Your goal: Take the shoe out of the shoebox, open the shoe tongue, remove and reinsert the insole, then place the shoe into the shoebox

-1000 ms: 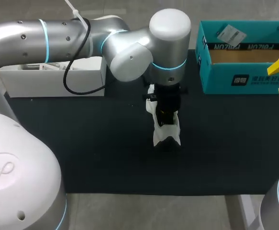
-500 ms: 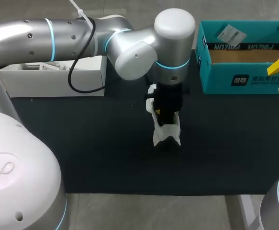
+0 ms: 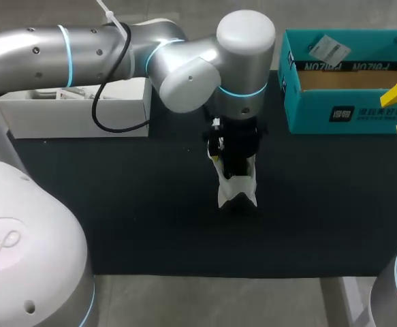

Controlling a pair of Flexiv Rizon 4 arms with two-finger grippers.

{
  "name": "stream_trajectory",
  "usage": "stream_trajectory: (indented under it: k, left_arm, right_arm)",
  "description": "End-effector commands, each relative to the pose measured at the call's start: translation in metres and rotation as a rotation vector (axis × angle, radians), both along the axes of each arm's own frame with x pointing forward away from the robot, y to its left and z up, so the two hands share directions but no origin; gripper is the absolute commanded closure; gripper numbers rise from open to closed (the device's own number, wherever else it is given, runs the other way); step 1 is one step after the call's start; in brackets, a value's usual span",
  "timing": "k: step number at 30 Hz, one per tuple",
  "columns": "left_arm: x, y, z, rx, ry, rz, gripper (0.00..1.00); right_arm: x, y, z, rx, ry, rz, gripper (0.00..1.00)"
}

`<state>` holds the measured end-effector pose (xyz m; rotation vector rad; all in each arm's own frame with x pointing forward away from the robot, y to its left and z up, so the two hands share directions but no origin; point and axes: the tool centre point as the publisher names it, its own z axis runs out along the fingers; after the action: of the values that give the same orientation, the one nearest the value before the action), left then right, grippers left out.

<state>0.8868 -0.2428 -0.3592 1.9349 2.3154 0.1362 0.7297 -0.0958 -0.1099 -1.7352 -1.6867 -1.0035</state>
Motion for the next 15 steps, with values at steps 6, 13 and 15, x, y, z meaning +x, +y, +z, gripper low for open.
stream_trajectory:
  k: [6,13,15]
  left_arm:
    - [0.005,0.004,0.015,-0.008,-0.029,0.011,0.12]
    - [0.017,0.006,0.027,-0.022,-0.053,0.043,0.13]
    - [0.022,0.009,0.031,-0.024,-0.063,0.054,0.15]
  right_arm:
    - [0.0,0.0,0.0,-0.001,0.001,-0.001,0.0]
    - [0.0,0.0,0.0,-0.001,0.001,-0.001,0.0]
    - [0.0,0.0,0.0,-0.001,0.001,-0.001,0.0]
